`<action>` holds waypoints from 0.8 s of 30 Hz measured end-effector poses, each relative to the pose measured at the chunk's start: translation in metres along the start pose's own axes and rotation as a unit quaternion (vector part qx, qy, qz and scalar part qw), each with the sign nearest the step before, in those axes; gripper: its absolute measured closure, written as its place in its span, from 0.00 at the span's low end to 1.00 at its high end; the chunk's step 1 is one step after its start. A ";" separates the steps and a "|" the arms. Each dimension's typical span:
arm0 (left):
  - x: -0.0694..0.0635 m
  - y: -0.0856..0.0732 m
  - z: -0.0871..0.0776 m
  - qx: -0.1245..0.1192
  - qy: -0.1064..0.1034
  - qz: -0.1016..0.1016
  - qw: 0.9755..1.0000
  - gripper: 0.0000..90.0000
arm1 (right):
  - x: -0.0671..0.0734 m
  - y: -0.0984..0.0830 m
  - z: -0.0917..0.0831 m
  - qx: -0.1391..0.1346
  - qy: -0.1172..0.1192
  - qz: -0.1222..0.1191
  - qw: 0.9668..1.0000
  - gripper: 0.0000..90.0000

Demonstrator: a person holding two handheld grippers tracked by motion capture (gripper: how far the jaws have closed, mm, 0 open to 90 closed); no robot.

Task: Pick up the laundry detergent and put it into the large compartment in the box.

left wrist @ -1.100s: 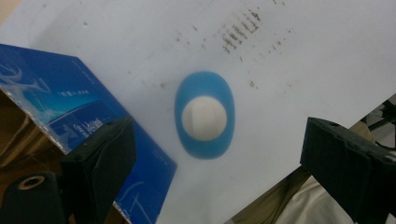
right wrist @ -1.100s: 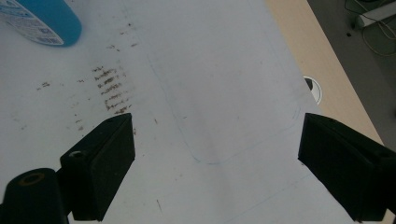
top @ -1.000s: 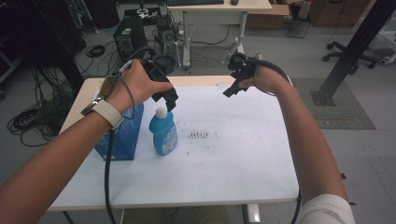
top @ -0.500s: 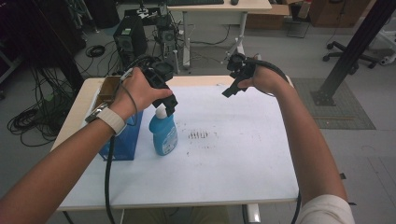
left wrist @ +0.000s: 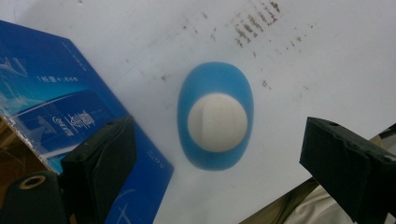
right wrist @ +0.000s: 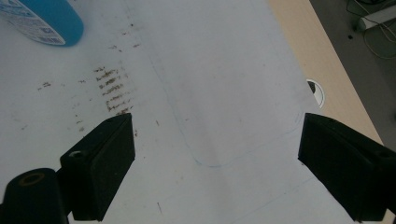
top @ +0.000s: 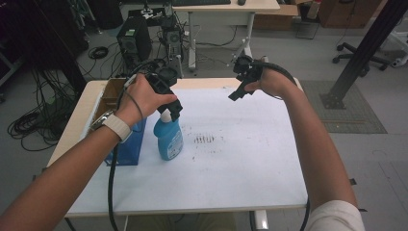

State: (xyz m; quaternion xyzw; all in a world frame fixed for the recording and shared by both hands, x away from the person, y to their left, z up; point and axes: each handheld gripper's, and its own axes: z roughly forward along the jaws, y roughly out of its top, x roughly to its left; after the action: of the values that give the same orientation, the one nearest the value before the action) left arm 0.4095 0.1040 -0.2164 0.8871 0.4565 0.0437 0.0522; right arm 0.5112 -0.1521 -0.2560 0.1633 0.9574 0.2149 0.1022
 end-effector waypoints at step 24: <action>0.003 -0.003 0.020 -0.003 -0.019 -0.014 1.000 0.12 | 0.000 0.002 0.003 0.001 0.002 -0.001 1.000 0.12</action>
State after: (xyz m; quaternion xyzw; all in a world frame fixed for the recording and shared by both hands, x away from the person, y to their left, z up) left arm 0.4109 0.1069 -0.2367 0.8813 0.4675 0.0272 0.0640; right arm 0.5123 -0.1494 -0.2583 0.1619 0.9581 0.2140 0.1000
